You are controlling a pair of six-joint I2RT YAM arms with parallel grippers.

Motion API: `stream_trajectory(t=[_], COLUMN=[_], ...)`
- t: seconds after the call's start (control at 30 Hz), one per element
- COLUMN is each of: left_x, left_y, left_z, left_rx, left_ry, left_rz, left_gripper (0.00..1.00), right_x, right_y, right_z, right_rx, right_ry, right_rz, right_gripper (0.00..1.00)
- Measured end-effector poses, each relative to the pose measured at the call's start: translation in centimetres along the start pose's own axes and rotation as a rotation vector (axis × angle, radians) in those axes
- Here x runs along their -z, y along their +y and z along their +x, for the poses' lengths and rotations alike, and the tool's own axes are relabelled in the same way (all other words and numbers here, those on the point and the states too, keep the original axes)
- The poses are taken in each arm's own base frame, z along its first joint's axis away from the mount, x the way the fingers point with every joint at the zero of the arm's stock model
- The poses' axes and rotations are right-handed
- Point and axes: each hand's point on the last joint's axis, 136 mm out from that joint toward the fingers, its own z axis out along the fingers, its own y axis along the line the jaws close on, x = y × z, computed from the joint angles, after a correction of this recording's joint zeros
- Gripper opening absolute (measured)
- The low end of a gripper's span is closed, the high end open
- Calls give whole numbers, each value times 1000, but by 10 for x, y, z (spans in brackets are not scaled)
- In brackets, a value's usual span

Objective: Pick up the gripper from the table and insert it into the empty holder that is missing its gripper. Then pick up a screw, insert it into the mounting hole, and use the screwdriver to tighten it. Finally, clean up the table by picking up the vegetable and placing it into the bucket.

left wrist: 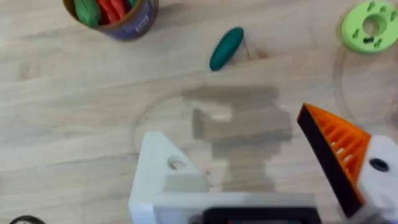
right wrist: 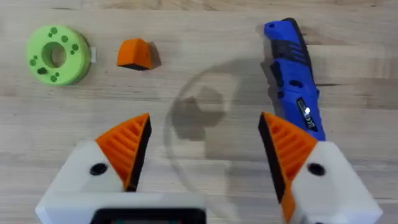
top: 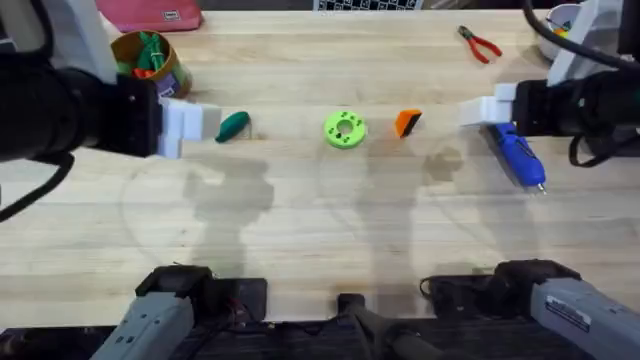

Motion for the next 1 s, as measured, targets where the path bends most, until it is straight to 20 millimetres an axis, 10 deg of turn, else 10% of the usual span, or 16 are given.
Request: stream_trajectory(t=[0.33,0.73,1.0], left_x=[6,20,57], left_y=[-10,-10,-24], left_z=[65,65,36], left_rx=[4,3,-9], left_ry=[276,197,-219], left_rz=[40,30,76], left_gripper=[982,988,987], right_x=[0,0,0], right_y=[0,0,0], right_z=[0,0,0], right_rx=[0,0,0], right_ry=[0,0,0], right_rz=[0,0,0], right_gripper=[994,993,994])
